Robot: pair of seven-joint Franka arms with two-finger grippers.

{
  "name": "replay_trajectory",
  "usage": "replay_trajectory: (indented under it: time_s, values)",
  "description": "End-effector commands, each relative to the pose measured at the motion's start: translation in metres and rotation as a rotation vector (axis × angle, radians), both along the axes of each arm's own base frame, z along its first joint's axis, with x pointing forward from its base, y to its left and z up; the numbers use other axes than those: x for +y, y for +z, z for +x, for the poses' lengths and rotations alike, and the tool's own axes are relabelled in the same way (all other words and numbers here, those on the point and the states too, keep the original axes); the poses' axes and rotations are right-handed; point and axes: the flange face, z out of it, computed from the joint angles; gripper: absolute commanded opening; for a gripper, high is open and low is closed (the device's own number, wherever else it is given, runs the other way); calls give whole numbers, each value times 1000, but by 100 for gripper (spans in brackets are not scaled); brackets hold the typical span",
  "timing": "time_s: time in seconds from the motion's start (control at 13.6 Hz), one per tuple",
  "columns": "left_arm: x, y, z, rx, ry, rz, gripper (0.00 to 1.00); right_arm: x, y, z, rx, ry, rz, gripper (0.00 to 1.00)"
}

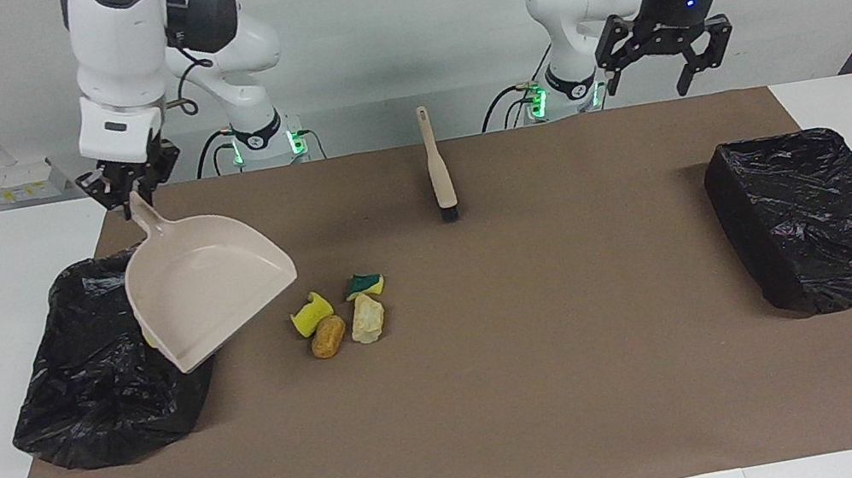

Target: Sweep and dump trash in bin

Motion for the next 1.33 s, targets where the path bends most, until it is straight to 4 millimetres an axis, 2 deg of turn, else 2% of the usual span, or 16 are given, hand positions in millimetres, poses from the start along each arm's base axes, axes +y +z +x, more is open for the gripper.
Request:
replay_trajectory:
  time_s: [0.0,0.15,0.3,0.37,0.44,0.59,0.74,0.89,0.96,1.03,1.11,1.25]
  values:
    - [26,10,2,33,-8,20,100,52,-36,19,-21,-193,95,0]
    - [40,18,2,32,10,20,100,110,-54,35,-60,-328,133,0]
    - [45,18,4,29,14,25,100,174,-81,52,-102,-503,193,0]
    - [49,20,5,27,22,32,100,189,-87,60,-119,-598,265,0]
    - [56,20,6,30,28,32,100,203,-97,67,-141,-630,319,0]
    - [56,22,4,29,13,34,100,241,-117,69,-162,-634,396,0]
    - [51,30,-3,8,3,26,100,288,-140,68,-166,-756,486,0]
    - [46,33,-9,6,-6,21,100,341,-174,66,-174,-788,522,0]
    - [45,34,-13,12,-2,23,100,354,-196,68,-176,-808,533,0]
    - [47,31,-13,18,3,23,100,356,-210,69,-180,-806,538,0]
    - [53,31,-13,17,13,23,100,357,-220,70,-183,-797,529,0]
    - [56,30,-14,22,22,27,100,355,-224,70,-186,-792,516,0]
